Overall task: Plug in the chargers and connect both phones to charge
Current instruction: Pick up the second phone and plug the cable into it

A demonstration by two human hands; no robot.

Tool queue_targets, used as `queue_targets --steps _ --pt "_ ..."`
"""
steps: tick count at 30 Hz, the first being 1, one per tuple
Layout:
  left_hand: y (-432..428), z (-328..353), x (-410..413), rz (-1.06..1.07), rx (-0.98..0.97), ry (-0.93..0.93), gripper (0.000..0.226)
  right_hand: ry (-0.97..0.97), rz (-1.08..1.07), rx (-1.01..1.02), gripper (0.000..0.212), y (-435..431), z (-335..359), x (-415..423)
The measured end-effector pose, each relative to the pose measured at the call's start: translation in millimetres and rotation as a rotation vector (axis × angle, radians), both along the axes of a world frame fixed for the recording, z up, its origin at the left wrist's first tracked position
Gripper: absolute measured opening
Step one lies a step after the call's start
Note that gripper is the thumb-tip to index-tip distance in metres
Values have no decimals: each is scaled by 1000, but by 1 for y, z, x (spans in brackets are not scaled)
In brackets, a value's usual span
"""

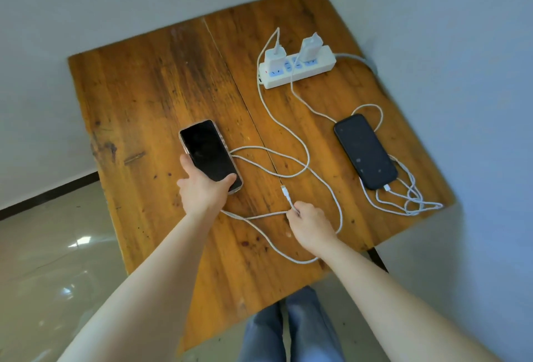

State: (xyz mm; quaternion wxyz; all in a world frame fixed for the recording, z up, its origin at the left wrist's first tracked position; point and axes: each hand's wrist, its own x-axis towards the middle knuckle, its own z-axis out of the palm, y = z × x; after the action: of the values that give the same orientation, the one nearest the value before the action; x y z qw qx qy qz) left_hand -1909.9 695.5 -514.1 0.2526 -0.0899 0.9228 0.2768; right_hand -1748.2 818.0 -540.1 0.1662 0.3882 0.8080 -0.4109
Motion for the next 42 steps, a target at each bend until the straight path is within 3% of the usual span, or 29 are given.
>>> queue_targets --steps 4,9,12,15,20,31,39,42 --pt "8 3 1 123 86 -21 97 14 -58 -2 40 12 4 15" --pt "13 21 3 214 211 -43 29 65 -10 33 36 21 30 11" --pt "10 49 -1 510 498 -244 13 107 -59 -9 33 28 62 3" --pt "1 88 7 825 810 -456 22 212 -60 -45 26 32 105 -5" --pt "-15 144 35 916 1127 -539 43 414 55 -174 24 38 183 -4" --pt "-6 231 73 776 1283 -423 48 595 162 -116 26 50 260 -3" --pt "6 252 75 676 1307 -399 34 715 275 -20 10 36 282 -11" --pt "7 253 75 651 1287 -391 29 707 258 38 16 34 281 -14"
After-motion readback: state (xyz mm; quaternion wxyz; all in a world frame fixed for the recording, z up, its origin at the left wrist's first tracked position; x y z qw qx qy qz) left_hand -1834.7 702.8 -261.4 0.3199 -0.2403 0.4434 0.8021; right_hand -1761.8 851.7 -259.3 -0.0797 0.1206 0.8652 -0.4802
